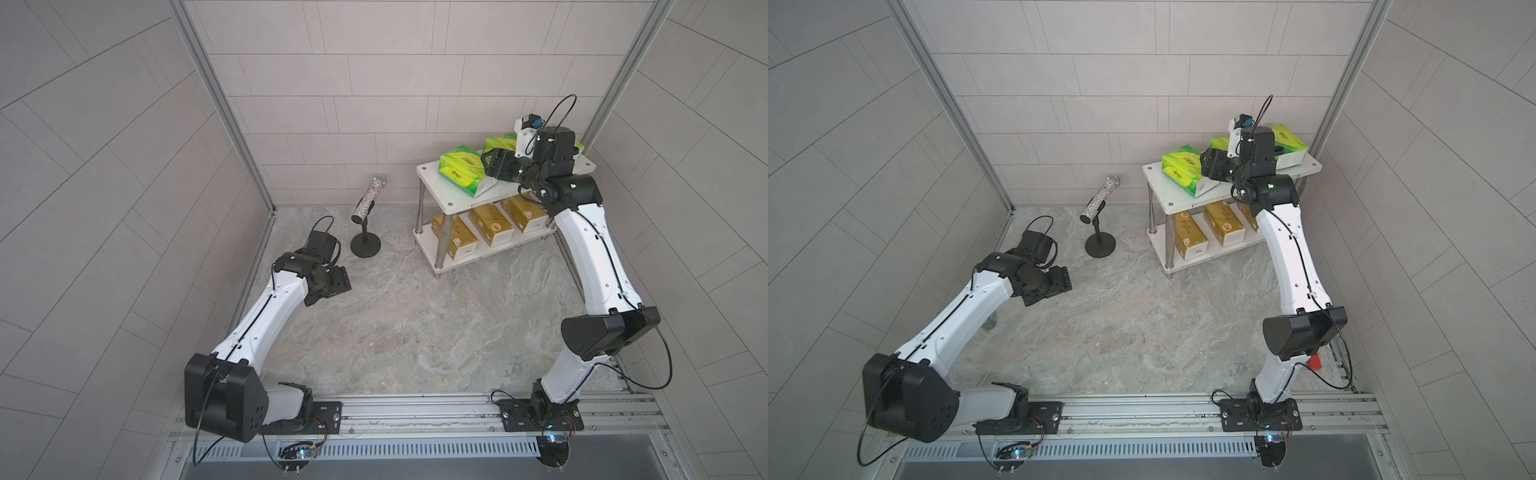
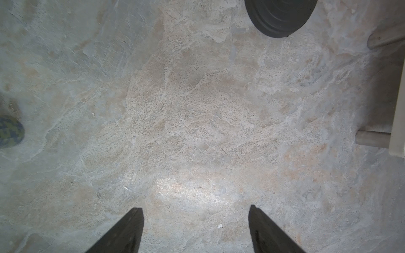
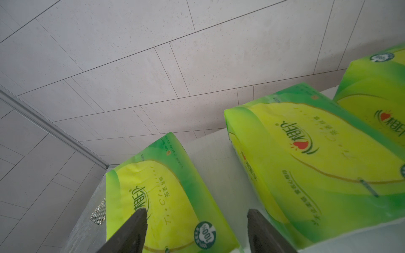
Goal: Place the tissue boxes on the shelf by color
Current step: Adjust the box of tissues on the shelf.
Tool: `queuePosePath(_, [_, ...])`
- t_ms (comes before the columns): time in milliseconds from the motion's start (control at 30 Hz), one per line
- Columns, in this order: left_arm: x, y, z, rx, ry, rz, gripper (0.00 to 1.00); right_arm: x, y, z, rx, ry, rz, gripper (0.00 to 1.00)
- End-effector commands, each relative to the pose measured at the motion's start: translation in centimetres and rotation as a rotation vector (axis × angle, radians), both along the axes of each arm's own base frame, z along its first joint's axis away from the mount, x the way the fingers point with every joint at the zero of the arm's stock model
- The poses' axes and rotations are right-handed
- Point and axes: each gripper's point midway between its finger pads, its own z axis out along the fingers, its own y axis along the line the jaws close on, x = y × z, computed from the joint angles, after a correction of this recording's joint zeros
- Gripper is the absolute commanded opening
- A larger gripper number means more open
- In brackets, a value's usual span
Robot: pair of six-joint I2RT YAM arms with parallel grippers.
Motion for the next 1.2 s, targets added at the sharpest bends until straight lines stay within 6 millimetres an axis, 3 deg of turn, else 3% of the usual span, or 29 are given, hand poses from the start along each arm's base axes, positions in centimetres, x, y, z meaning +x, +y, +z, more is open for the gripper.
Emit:
queuePosePath(0, [-0.1, 0.1, -0.4, 0.023, 0.016, -0.016, 0.83, -0.2, 0.1, -0.5, 0.013, 0.030, 0.007, 0.74])
queuePosePath(600, [0.1, 0.1, -0.5, 0.025, 0.020, -0.019, 0.83, -0.7, 1.3, -1.8, 0.077, 0.088, 0.056, 0.58])
queuePosePath(900, [0.2, 0.0, -0.6, 0.020, 0.020, -0.019, 0.83, -1.2, 0.0, -2.8, 0.074, 0.093, -0.068, 0.53])
queuePosePath(1167, [0.1, 0.0, -0.8, 0.020, 0.023, -0.020, 0.83, -2.0, 0.8, -2.6, 0.028, 0.078, -0.132, 0.52])
